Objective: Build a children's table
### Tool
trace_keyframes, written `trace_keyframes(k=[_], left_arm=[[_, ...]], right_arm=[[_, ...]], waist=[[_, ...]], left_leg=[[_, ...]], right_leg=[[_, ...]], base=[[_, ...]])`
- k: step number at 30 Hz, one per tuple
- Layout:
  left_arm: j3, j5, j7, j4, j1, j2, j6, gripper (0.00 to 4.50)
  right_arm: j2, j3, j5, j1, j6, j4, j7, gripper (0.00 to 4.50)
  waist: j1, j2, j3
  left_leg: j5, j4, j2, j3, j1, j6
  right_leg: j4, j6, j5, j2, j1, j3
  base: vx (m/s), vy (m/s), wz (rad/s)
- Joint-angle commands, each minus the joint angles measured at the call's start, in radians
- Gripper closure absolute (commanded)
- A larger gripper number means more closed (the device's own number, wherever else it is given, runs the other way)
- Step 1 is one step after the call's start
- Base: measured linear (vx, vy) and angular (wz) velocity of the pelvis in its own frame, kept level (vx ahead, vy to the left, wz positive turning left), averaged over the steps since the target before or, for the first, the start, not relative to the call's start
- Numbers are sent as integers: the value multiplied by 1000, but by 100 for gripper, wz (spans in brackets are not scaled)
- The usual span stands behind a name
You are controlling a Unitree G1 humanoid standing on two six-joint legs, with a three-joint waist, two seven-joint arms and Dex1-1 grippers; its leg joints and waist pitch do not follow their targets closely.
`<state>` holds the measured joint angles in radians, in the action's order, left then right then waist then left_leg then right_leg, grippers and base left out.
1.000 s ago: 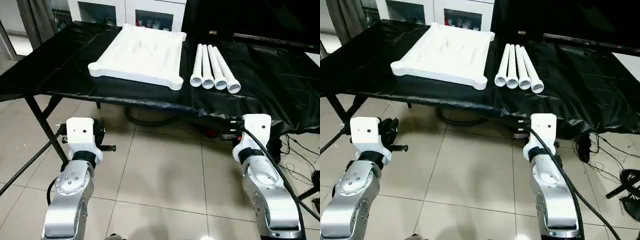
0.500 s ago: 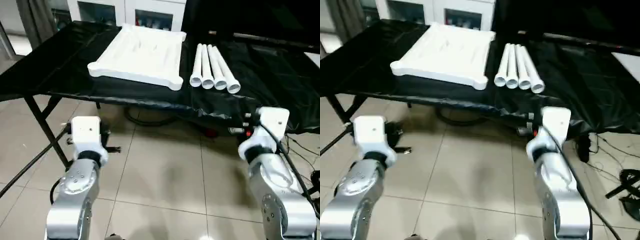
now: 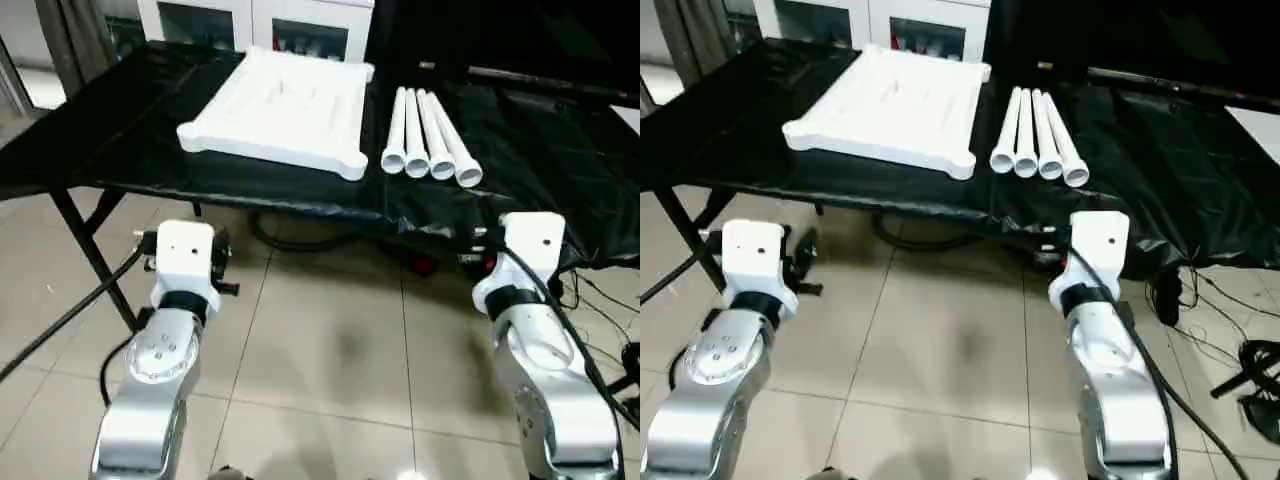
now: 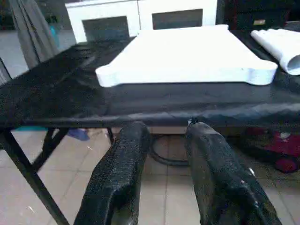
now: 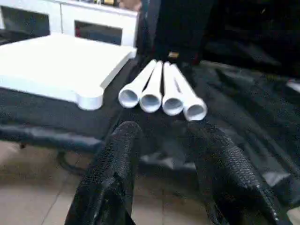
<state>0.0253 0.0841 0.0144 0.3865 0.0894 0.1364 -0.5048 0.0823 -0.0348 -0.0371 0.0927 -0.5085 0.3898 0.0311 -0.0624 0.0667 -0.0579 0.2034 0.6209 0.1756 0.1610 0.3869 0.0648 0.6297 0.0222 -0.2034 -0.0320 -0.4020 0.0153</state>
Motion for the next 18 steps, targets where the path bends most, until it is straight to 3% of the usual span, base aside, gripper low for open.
trace_keyframes(k=[1, 2, 5, 6, 7, 8, 9, 10, 11, 12, 13, 14, 15, 16, 17, 18], left_arm=[[1, -15, -8, 15, 16, -4, -8, 286], [-2, -21, -10, 19, 17, -5, -6, 286], [-2, -6, -11, 18, 13, 0, 2, 286], [-2, -5, -11, 18, 13, 0, 3, 286], [-2, 6, -11, 14, 15, 4, 9, 286], [-6, 4, -11, 14, 16, 5, 8, 286], [-10, 2, -11, 14, 17, 5, 7, 286], [-14, 0, -11, 15, 17, 6, 6, 286], [-17, -3, -11, 15, 17, 7, 5, 286], [-18, -4, -10, 15, 17, 7, 5, 286], [-21, -6, -10, 16, 16, 8, 4, 286], [-22, -6, -11, 17, 16, 8, 3, 286], [-24, -6, -12, 15, 17, 8, 4, 286], [-25, -7, -13, 14, 17, 9, 4, 286], [-27, -7, -13, 11, 19, 7, 5, 286], [-28, -7, -13, 10, 20, 7, 5, 286]], right_arm=[[-17, -14, -42, 5, -44, 14, -20, 268], [-19, -10, -36, 4, -53, 14, -16, 268], [-23, -2, -32, 7, -27, 3, -19, 268], [-23, -1, -32, 8, -26, 2, -18, 268], [-25, 4, -30, 13, -5, 3, -20, 268], [-24, 8, -26, 15, -6, 6, -16, 268], [-25, 9, -26, 16, -9, 9, -15, 268], [-29, 8, -28, 17, -11, 12, -13, 268], [-35, 5, -35, 19, -15, 17, -16, 268], [-41, 2, -52, 19, -15, 21, -26, 268], [-47, 0, -69, 19, -17, 27, -37, 268], [-49, 0, -72, 20, -21, 30, -37, 268], [-53, -1, -73, 20, -30, 32, -32, 268], [-57, -2, -74, 20, -36, 32, -29, 268], [-57, -2, -73, 20, -31, 28, -27, 268], [-57, -2, -71, 20, -27, 26, -26, 268]], waist=[[-2, -7, 38], [1, -9, 33], [10, -11, 18], [17, -9, 11], [16, -13, 8], [28, -19, 0], [32, -21, -3], [37, -30, 5], [40, -27, 8], [35, -18, 12], [28, -19, 15], [7, -6, 32], [1, -9, 37], [-3, -13, 47], [-2, -14, 51], [1, -22, 60]], left_leg=[[304, -95, 35, -22, -28, 36], [427, -101, 35, -25, -46, 44], [597, -103, 31, -26, -88, 20], [676, -98, 26, -24, -126, 12], [707, -100, 25, -25, -142, 9], [743, -118, 34, -36, -137, 13], [765, -125, 39, -40, -135, 15], [766, -138, 42, -48, -123, 19], [749, -139, 40, -47, -123, 15], [656, -131, 27, -35, -113, 0], [588, -124, 18, -26, -108, -8], [352, -108, 3, -10, -69, -39], [292, -106, 0, -8, -67, -50], [220, -112, 0, -6, -88, -71], [192, -116, 1, -9, -98, -83], [135, -125, 8, -21, -131, -111]], right_leg=[[-85, -55, -292, -71, 22, 24], [-95, -52, -433, -67, 21, 16], [-128, -63, -638, -53, 23, -9], [-150, -62, -721, -47, 19, -32], [-157, -64, -736, -48, 22, -44], [-161, -47, -715, -55, 59, -78], [-157, -45, -698, -58, 69, -88], [-141, -45, -635, -68, 101, -92], [-142, -51, -613, -74, 107, -86], [-157, -63, -641, -91, 122, -66], [-167, -72, -670, -100, 132, -54], [-177, -86, -681, -111, 181, -22], [-171, -98, -637, -107, 187, -19], [-153, -140, -497, -85, 179, -25], [-139, -162, -410, -72, 176, -31], [-108, -188, -235, -50, 158, -48]], base=[[0, 0, 0], [0, 0, 0], [0, 0, 0], [0, 0, 0], [0, 0, 0], [72, 31, -20], [72, 31, -20], [77, 31, -25], [110, 12, -23], [110, 12, -23], [109, -8, -15], [103, 6, -8], [103, 6, -8], [138, 10, 3], [172, -10, 10], [172, -10, 10]])
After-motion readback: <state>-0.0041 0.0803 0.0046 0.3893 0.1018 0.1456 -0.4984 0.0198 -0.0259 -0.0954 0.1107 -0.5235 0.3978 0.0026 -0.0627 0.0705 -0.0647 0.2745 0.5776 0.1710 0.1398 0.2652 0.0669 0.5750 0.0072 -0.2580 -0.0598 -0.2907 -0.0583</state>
